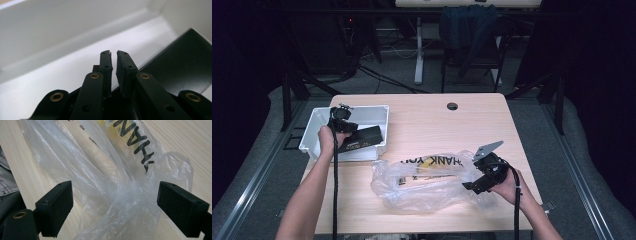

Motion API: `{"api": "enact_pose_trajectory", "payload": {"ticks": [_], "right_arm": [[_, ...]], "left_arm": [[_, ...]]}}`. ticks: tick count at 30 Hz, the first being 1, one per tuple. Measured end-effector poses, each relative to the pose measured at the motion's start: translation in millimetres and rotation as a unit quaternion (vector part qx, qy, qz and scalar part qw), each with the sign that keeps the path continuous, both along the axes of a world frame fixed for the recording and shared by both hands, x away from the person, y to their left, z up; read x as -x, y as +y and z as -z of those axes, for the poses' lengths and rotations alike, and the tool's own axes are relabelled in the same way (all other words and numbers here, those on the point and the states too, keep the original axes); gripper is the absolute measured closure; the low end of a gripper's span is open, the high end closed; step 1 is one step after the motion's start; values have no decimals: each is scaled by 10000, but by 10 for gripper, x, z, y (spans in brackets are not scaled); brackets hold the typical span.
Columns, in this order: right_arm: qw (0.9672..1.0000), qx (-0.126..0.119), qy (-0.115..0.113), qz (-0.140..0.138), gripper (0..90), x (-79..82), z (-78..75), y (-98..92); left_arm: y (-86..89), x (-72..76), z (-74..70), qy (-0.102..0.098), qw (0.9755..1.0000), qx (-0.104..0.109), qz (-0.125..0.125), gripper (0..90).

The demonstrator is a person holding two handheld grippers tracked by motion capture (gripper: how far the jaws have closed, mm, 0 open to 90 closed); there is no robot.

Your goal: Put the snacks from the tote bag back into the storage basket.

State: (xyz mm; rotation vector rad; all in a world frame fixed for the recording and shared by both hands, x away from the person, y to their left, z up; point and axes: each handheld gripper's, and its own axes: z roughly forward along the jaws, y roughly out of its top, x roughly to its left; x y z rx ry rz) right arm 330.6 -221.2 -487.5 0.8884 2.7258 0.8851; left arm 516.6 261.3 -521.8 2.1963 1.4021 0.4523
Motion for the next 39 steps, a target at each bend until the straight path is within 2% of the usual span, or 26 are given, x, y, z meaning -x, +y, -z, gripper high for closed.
{"api": "enact_pose_trajectory", "payload": {"ticks": [3, 9, 14, 21, 27, 30, 35, 39], "right_arm": [[10000, 55, 15, -41, 130, -9, -9, -9], [10000, 70, 23, -59, 131, -12, -9, -5], [10000, 74, 17, -50, 131, -11, -9, -11], [10000, 67, 6, -56, 133, -9, -14, -10], [9999, 90, -4, -54, 133, -9, -18, -5], [9999, 90, 1, -59, 133, -8, -20, -2], [9999, 85, 4, -56, 133, -10, -17, -5], [9999, 91, 0, -60, 133, -8, -19, -6]], "left_arm": [[-42, 14, 13, 45, 9999, -101, 110, 824], [-67, 32, 30, -19, 9998, -160, 86, 797], [-13, 44, 20, -148, 9997, -166, -128, 770], [87, 70, 11, 19, 9995, -171, -262, 769], [108, 100, 13, 3, 9994, -182, -303, 764], [120, 94, 25, 7, 9988, -242, -431, 741], [164, 78, 48, -75, 9959, -562, -703, 728], [194, 87, 58, 34, 9957, -560, -736, 736]]}}
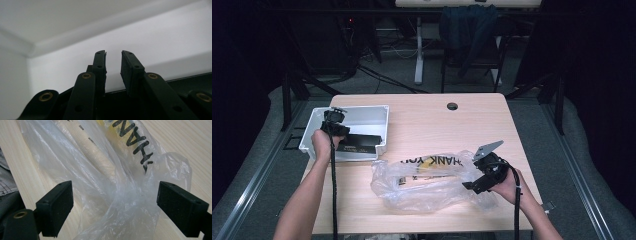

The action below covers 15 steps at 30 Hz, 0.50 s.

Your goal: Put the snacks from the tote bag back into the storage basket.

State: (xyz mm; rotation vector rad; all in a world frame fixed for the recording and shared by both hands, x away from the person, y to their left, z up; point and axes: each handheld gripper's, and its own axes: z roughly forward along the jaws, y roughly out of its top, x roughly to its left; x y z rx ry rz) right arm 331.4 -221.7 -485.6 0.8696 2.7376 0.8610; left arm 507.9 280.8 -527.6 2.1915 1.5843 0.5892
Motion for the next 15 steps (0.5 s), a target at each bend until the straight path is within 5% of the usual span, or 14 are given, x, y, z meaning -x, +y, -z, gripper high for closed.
{"api": "enact_pose_trajectory", "payload": {"ticks": [8, 15], "right_arm": [[10000, -18, -23, -10, 133, 0, 0, 11], [9997, -143, -160, 148, 131, 12, -51, -53]], "left_arm": [[19, 26, -34, -68, 9999, 12, 106, 701], [-12, 138, -221, -374, 9987, 242, 251, 368]]}}
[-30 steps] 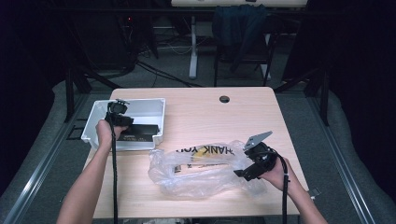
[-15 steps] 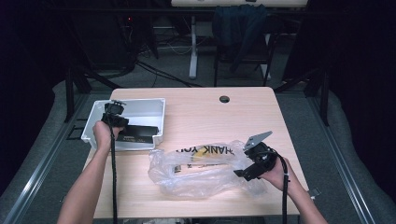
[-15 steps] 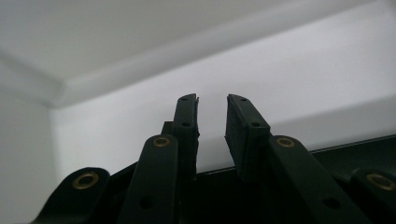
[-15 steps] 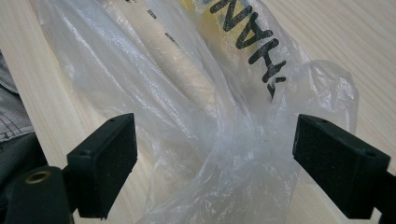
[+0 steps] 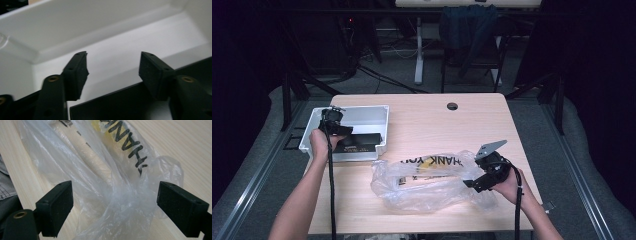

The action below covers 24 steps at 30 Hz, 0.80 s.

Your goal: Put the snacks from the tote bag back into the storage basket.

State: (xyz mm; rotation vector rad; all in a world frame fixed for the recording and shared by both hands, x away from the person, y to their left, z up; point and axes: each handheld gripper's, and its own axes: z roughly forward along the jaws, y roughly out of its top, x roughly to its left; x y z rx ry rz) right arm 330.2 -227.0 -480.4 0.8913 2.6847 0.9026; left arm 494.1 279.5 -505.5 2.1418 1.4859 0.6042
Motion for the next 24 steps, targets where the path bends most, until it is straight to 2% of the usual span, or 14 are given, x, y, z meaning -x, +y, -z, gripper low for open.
{"api": "enact_pose_trajectory", "payload": {"ticks": [2, 5, 6, 8, 12, 16, 19, 24], "right_arm": [[10000, -35, -43, 69, 131, 6, -15, -25], [9998, -95, -107, 138, 130, 17, -29, -52], [9999, -34, -88, 140, 130, 21, -44, -62], [9998, -57, -102, 146, 130, 24, -51, -74], [9997, -61, -149, 197, 130, 26, -51, -83], [9996, -55, -174, 203, 131, 28, -59, -92], [9996, -38, -188, 228, 130, 29, -59, -99], [9996, -41, -182, 212, 130, 30, -60, -106]], "left_arm": [[-16, 93, -106, -161, 9998, 70, 69, 295], [-69, 292, -265, -358, 9988, 59, 317, 229], [-90, 374, -314, -417, 9984, 53, 391, 209], [-119, 548, -403, -496, 9971, 95, 573, 167], [-191, 905, -510, -548, 9945, -9, 894, 157], [-256, 1210, -531, -553, 9924, -24, 1104, 149], [-299, 1386, -498, -549, 9903, -56, 1276, 149], [-347, 1611, -411, -448, 9896, -16, 1369, 149]]}}
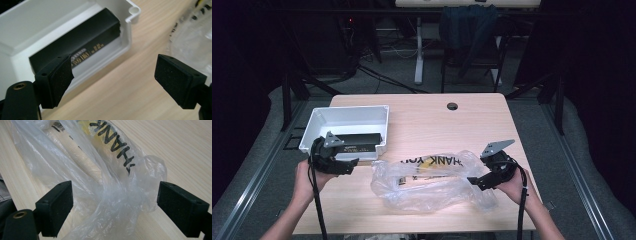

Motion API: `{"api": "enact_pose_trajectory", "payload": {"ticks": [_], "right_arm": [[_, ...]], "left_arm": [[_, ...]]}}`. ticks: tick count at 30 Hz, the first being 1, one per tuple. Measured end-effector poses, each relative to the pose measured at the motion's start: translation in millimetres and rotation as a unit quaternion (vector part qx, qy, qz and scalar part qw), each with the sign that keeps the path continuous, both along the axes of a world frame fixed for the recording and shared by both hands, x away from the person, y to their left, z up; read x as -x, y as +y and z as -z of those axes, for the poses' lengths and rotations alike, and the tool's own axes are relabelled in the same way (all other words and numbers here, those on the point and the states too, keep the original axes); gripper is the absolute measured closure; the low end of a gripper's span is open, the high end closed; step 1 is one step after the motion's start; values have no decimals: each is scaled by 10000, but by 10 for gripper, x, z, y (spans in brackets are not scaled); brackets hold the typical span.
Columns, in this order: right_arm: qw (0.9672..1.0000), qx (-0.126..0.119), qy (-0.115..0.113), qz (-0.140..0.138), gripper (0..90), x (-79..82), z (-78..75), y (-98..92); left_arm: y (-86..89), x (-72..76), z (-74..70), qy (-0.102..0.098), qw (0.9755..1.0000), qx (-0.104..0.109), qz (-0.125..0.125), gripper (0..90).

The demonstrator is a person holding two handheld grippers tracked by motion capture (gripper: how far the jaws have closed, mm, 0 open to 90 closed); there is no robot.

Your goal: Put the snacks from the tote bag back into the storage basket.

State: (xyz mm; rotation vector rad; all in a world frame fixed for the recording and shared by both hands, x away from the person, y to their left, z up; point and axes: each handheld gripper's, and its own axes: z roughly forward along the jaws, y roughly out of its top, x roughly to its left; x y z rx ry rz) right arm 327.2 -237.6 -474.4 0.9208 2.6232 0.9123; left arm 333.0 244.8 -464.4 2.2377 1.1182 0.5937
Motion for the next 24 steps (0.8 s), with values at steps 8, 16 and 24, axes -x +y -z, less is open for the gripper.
{"api": "enact_pose_trajectory", "payload": {"ticks": [8, 16, 24], "right_arm": [[10000, 16, 6, 10, 130, -1, 13, -6], [10000, 61, -6, -18, 130, -2, 26, 13], [9999, 96, 22, -78, 130, -8, 61, 25]], "left_arm": [[-86, 310, 148, 97, 9996, -244, 41, 149], [-181, 374, 272, 175, 9992, -306, 173, 150], [-196, 390, 325, 156, 9990, -377, 204, 150]]}}
